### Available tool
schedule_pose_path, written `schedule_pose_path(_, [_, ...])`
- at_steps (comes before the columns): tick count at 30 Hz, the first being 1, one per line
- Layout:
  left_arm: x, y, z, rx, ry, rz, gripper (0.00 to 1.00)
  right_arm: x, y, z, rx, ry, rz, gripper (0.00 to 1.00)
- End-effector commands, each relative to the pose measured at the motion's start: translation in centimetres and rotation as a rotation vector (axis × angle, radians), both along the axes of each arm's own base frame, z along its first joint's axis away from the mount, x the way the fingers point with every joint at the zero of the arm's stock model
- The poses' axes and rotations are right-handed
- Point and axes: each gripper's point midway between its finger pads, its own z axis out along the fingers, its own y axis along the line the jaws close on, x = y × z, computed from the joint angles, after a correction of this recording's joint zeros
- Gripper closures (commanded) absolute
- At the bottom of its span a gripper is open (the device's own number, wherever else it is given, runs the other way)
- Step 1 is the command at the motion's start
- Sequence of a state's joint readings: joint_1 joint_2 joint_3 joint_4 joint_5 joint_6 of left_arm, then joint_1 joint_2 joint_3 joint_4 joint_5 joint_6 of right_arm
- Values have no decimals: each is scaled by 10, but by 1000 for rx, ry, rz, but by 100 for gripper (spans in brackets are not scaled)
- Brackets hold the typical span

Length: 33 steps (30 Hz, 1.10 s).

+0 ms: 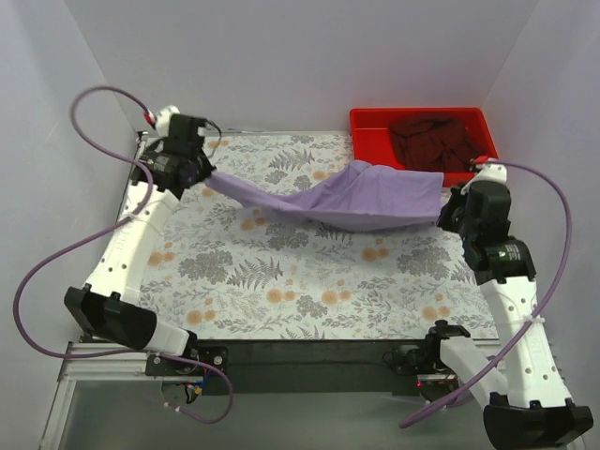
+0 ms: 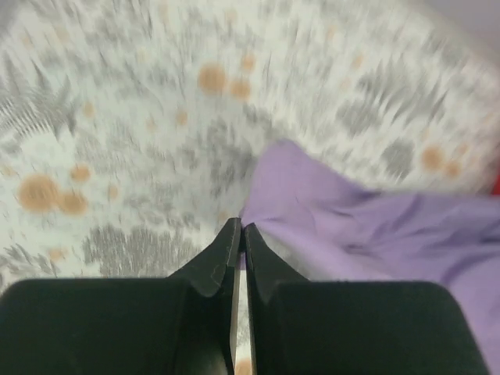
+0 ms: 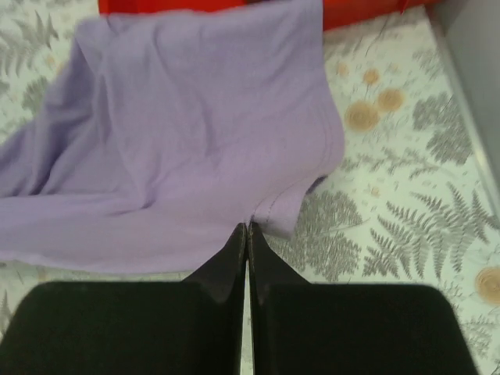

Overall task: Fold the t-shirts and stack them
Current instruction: Flatten the tshirt out

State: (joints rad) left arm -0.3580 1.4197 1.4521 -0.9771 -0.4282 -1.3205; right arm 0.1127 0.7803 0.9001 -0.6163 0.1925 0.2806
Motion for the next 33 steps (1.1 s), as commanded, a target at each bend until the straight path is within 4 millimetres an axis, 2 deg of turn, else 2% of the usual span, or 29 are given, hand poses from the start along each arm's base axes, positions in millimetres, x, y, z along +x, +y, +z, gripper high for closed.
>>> schedule_pose_path(1, [18, 61, 131, 125, -243, 116, 100, 30, -19, 115, -72, -272, -80, 99])
schedule_pose_path(2, [13, 67, 174, 112, -334, 140, 100, 27, -19, 147, -71, -337, -76, 99])
schedule_pose_path(3, [9, 75, 189, 135, -360, 165, 100, 21, -19, 174, -68, -400, -72, 99])
schedule_pose_path(4, [1, 78, 221, 119, -445, 176, 100, 16, -20, 191, -75, -439, -68, 99])
schedule_pose_path(5, [-6, 82, 235, 118, -485, 183, 100, 6, -21, 206, -78, -479, -63, 99])
schedule_pose_path(6, [-26, 90, 257, 124, -553, 194, 100, -1, -22, 219, -98, -514, -54, 99])
schedule_pose_path(7, [-39, 95, 279, 106, -639, 205, 100, -14, -24, 242, -101, -576, -55, 99])
schedule_pose_path(8, [-49, 98, 285, 107, -672, 207, 100, -31, -26, 257, -106, -630, -52, 99])
schedule_pose_path(9, [-85, 109, 310, 94, -773, 211, 100, -42, -28, 270, -128, -669, -46, 99])
schedule_pose_path(10, [-98, 112, 330, 71, -866, 221, 100, -53, -29, 281, -133, -706, -46, 99])
schedule_pose_path(11, [-107, 115, 331, 74, -893, 219, 100, -76, -31, 300, -137, -775, -43, 99])
schedule_pose_path(13, [-149, 124, 360, 51, -1031, 210, 100, -96, -32, 315, -152, -836, -37, 99])
schedule_pose_path(14, [-159, 125, 366, 46, -1056, 202, 100, -117, -34, 328, -164, -890, -36, 99])
schedule_pose_path(15, [-173, 127, 377, 38, -1095, 198, 100, -125, -35, 333, -168, -910, -35, 99])
schedule_pose_path(18, [-188, 129, 391, 48, -1124, 177, 100, -155, -38, 356, -176, -997, -37, 99])
schedule_pose_path(19, [-196, 131, 402, 46, -1157, 180, 100, -161, -38, 361, -175, -1009, -35, 99])
schedule_pose_path(22, [-204, 131, 419, 52, -1215, 163, 100, -169, -40, 375, -200, -1040, -38, 99])
schedule_pose_path(25, [-190, 124, 419, 63, -1198, 135, 100, -154, -40, 372, -205, -1008, -44, 99])
schedule_pose_path(26, [-175, 120, 410, 75, -1161, 124, 100, -142, -39, 367, -207, -979, -38, 99])
schedule_pose_path(27, [-159, 113, 400, 87, -1122, 98, 100, -126, -35, 354, -208, -934, -25, 99])
schedule_pose_path(28, [-134, 105, 377, 106, -1049, 75, 100, -114, -33, 345, -207, -904, -12, 99])
schedule_pose_path(29, [-90, 86, 326, 96, -926, 21, 100, -59, -20, 282, -206, -731, 41, 99])
schedule_pose_path(30, [-74, 82, 293, 117, -840, 6, 100, -58, -21, 286, -205, -746, 38, 99])
schedule_pose_path(31, [-62, 77, 269, 112, -798, 0, 100, -43, -19, 262, -210, -693, 44, 99])
schedule_pose_path(32, [-48, 72, 256, 101, -802, -8, 100, -15, -14, 211, -198, -584, 56, 99])
schedule_pose_path(33, [-19, 62, 173, 121, -649, -36, 100, 11, -10, 167, -191, -515, 64, 99])
